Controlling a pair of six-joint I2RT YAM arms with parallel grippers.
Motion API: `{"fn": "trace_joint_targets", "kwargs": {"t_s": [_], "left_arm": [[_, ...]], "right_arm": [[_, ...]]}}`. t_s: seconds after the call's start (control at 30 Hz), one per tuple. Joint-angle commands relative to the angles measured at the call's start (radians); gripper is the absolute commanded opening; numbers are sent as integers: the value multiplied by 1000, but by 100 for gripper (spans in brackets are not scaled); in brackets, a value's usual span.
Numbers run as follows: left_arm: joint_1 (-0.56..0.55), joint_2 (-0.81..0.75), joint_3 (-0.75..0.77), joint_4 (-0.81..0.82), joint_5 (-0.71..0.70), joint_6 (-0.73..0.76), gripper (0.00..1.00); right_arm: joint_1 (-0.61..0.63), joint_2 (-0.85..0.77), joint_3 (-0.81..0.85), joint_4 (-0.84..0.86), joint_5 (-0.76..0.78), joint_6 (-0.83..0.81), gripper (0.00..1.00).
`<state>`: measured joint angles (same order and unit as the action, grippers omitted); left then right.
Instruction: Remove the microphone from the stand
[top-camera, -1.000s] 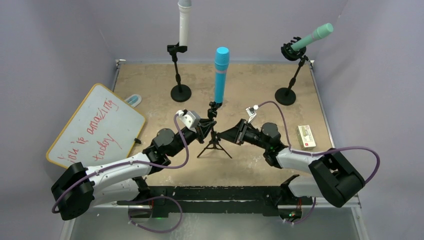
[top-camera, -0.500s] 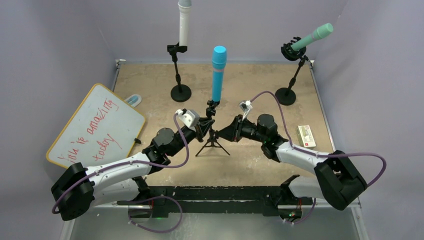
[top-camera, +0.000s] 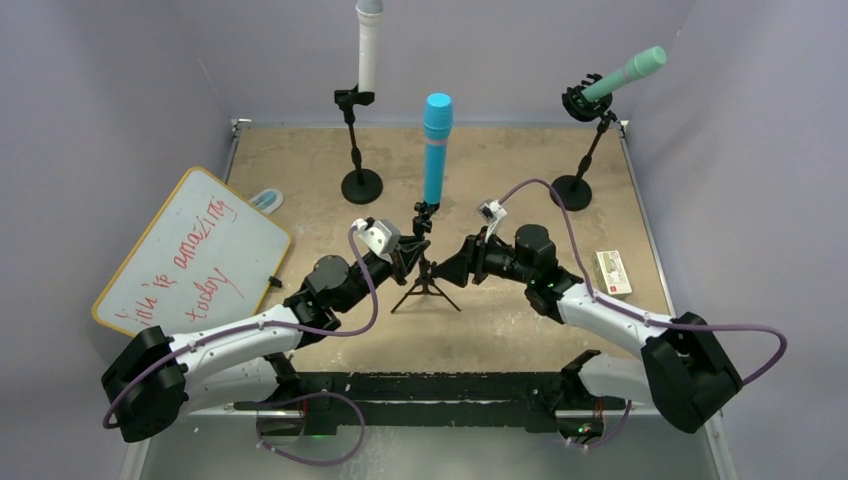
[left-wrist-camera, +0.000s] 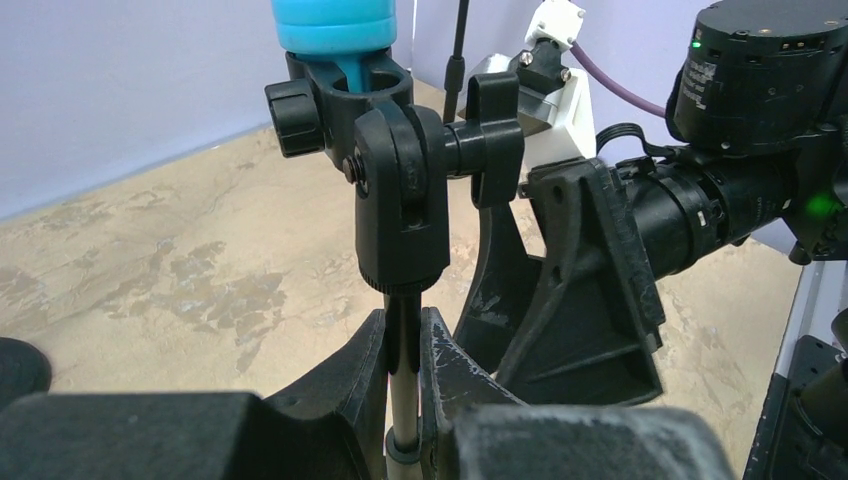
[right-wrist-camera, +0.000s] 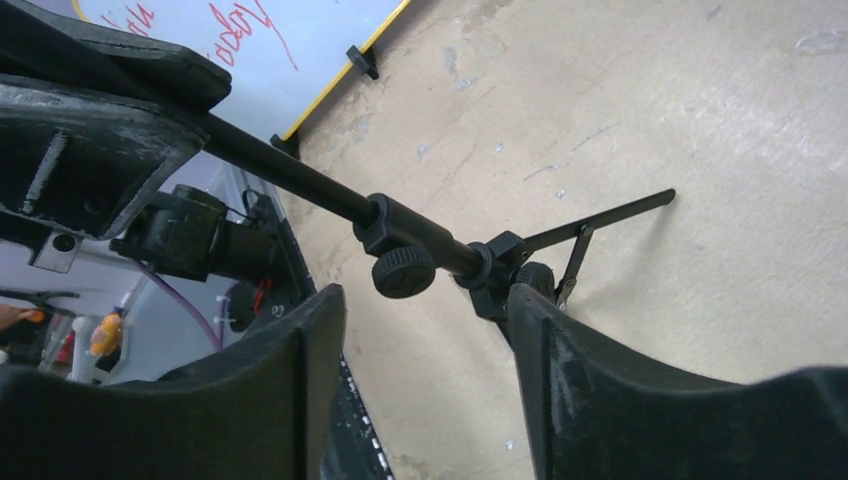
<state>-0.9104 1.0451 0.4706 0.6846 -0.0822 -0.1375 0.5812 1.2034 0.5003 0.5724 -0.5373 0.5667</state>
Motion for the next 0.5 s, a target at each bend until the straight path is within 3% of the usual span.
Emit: {"fn": "trace_joint_targets", "kwargs": {"t_s": [0.0,0.07,0.17,0.3,0.47], "left_arm": [[-4,-27,29,-11,12,-9,0],[-4,-33,23,-10,9,-2,0],[-4,-40,23,-20,7,9,0],[-4,-41,27,-22,6,15,0],[-4,-38,31,-23,7,10,0]], "right_arm": [[-6,-60,-33,32,38,131,72],[-6,-78,-43,33,51,175,84],[-6,-110,-46,1,98,263,93],[-6,-163,-92,22,212,434,99],[-7,-155,-137,91,188,560,99]]}}
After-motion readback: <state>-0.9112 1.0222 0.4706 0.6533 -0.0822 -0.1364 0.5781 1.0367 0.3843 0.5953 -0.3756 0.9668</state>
